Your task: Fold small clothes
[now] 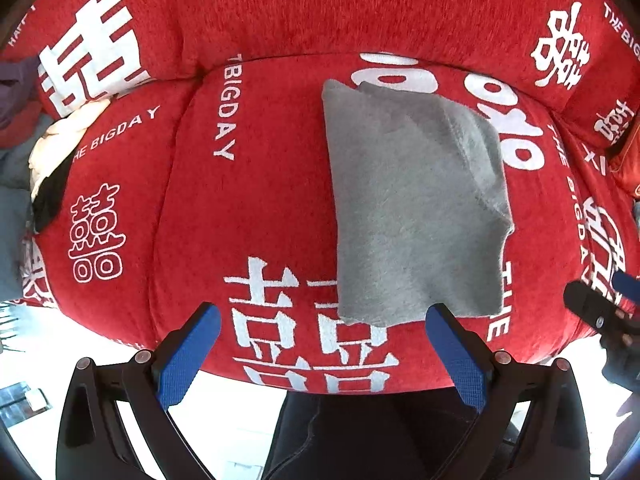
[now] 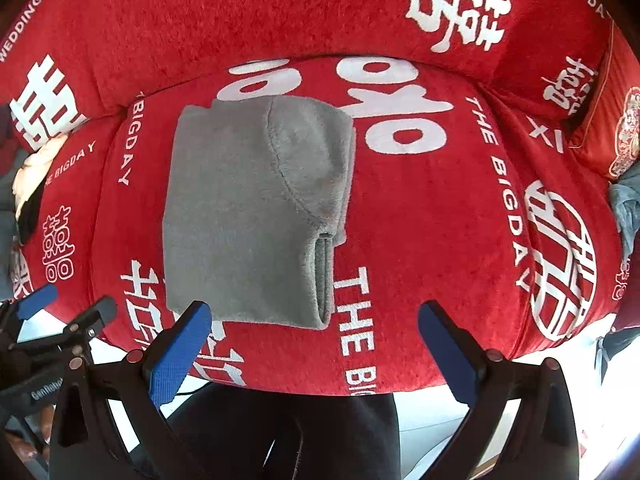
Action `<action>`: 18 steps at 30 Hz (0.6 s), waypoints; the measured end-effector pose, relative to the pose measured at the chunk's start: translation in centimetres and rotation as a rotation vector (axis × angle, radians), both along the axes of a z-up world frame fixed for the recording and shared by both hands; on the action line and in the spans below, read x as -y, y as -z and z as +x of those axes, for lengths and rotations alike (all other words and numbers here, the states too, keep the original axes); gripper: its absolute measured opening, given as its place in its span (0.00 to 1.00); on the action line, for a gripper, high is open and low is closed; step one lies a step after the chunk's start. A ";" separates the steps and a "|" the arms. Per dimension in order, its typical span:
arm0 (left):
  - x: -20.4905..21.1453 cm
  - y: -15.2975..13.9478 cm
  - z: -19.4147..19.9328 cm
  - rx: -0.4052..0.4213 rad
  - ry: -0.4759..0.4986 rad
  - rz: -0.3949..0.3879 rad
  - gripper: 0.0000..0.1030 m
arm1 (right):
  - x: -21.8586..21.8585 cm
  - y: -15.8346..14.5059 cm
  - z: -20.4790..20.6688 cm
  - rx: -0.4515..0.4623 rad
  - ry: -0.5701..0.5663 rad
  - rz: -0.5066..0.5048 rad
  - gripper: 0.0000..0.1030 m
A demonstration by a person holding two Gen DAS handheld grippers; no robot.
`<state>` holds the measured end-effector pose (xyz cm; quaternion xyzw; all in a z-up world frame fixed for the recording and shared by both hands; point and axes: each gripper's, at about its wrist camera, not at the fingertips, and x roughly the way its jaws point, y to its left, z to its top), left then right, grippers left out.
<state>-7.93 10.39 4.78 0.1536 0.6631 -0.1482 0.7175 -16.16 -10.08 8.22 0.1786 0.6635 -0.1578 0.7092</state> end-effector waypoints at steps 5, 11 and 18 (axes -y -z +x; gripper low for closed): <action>0.4 -0.9 -0.1 0.007 0.004 -0.013 1.00 | 0.0 -0.2 -0.5 -0.010 0.014 0.008 1.00; 0.4 -1.4 -0.7 0.006 0.018 -0.018 1.00 | -0.1 -0.5 -0.5 -0.006 0.011 0.011 1.00; 0.1 -1.7 -0.9 0.013 0.001 -0.023 1.00 | -0.3 -1.1 -0.2 0.003 -0.003 -0.003 1.00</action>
